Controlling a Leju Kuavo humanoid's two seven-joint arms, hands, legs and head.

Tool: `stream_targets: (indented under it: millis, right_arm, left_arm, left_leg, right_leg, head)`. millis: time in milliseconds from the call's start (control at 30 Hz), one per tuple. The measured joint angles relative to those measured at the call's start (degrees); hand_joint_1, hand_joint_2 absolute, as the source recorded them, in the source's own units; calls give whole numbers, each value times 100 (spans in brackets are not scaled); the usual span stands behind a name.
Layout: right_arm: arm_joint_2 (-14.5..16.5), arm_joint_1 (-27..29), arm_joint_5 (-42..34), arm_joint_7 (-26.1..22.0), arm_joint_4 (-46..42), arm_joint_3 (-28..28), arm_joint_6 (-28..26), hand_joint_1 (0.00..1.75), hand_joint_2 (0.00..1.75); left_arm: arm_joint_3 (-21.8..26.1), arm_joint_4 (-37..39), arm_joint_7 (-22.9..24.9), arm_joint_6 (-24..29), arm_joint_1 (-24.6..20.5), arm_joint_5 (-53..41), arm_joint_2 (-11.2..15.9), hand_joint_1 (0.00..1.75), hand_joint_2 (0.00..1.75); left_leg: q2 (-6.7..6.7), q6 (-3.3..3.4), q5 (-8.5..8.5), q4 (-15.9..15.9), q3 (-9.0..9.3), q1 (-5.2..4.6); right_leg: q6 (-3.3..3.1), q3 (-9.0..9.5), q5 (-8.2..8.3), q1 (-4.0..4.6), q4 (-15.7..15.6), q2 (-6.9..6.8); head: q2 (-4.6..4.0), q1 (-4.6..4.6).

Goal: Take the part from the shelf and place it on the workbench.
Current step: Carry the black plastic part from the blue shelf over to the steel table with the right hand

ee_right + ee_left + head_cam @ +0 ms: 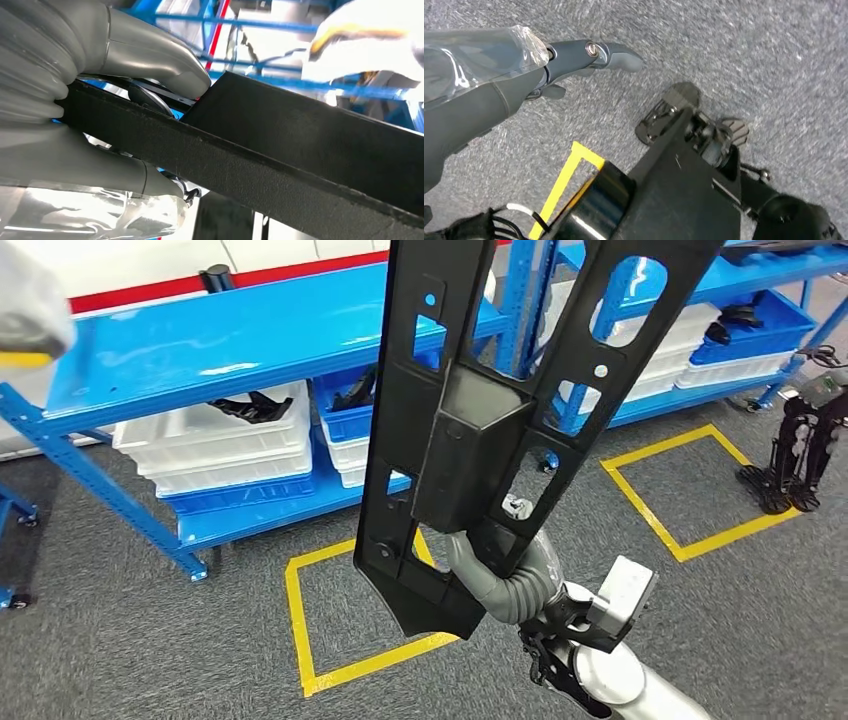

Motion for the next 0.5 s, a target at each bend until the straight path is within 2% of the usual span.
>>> stream_targets:
  millis: [33,67,100,133,200,233,267,300,333,367,400,433,467,500]
  right_arm:
    - [-15,14,8,9,-10,-15,-9,175,175]
    - [-31,24,18,21,-24,-29,-18,175,175]
    - [-42,30,30,35,-43,-39,-25,175,175]
    - [-48,37,43,50,-63,-44,-33,175,175]
    - [-59,73,61,90,-91,-46,-50,175,175]
    - [-66,99,66,107,-97,-46,-58,175,175]
    - [-75,123,74,124,-103,-47,-66,175,175]
    - [-84,139,86,139,-114,-49,-73,175,175]
    - [-92,147,104,155,-133,-52,-79,175,175]
    - [-99,151,128,169,-159,-58,-89,175,175]
    - [-105,155,149,184,-187,-67,-98,175,175]
    - [-111,165,165,196,-213,-75,-108,175,175]
    - [-121,181,176,207,-238,-84,-118,175,175]
    - [-136,206,186,215,-261,-92,-127,175,175]
  left_arm:
    - [0,0,1,-3,0,3,1,0,175]
    - [0,0,1,-5,2,3,1,0,175]
    - [0,0,5,-8,6,4,0,0,175]
    - [0,0,10,-11,13,3,-1,0,175]
    - [2,0,17,-17,27,9,-2,0,175]
    - [3,0,20,-21,25,8,-2,0,175]
    - [4,0,25,-23,21,8,-2,0,175]
    - [3,0,32,-25,16,3,-2,0,175]
    - [2,0,40,-27,20,-3,-2,0,175]
    - [1,0,45,-29,32,-8,-2,0,175]
    - [0,0,49,-31,43,-13,-3,0,175]
    - [0,0,50,-34,51,-17,-4,0,175]
    - [-1,0,49,-36,53,-24,-8,0,175]
    - [-1,0,48,-39,50,-29,-13,0,175]
  left_leg:
    - [-9,-28,-32,30,-15,11]
    - [-73,-66,-121,141,-63,26]
    - [-170,-107,-273,374,-165,48]
    - [-285,-145,-475,732,-326,76]
    - [-387,-197,-829,1577,-703,118]
    - [-399,-212,-877,1817,-810,133]
    - [-407,-220,-814,1834,-811,146]
    - [-424,-223,-649,1608,-703,160]
    - [-497,-222,-427,1212,-522,179]
    - [-630,-217,-229,784,-335,193]
    - [-750,-207,-100,422,-188,207]
    - [-846,-196,-37,200,-111,212]
    - [-877,-178,-35,117,-96,202]
    - [-833,-150,-36,99,-105,198]
  right_leg:
    - [-30,-16,17,-6,-8,49]
    - [-63,-29,36,-20,-16,97]
    - [-96,-42,56,-38,-26,145]
    - [-117,-57,69,-49,-27,195]
    - [-139,-88,91,-53,-25,309]
    - [-138,-96,98,-56,-24,369]
    - [-132,-98,106,-60,-23,433]
    - [-121,-96,114,-67,-22,499]
    - [-106,-95,123,-75,-21,570]
    - [-82,-106,136,-73,-17,643]
    - [-52,-131,152,-70,-9,716]
    - [-13,-167,174,-68,-6,779]
    - [30,-204,200,-65,-8,837]
    - [71,-235,225,-73,-14,890]
  head:
    - [0,2]
    - [0,0]
    - [0,-2]
    - [0,-4]
    - [0,-7]
    - [0,-6]
    - [0,-5]
    - [0,-5]
    - [0,-5]
    - [0,-5]
    - [0,-4]
    - [0,-3]
    - [0,-1]
    - [0,2]
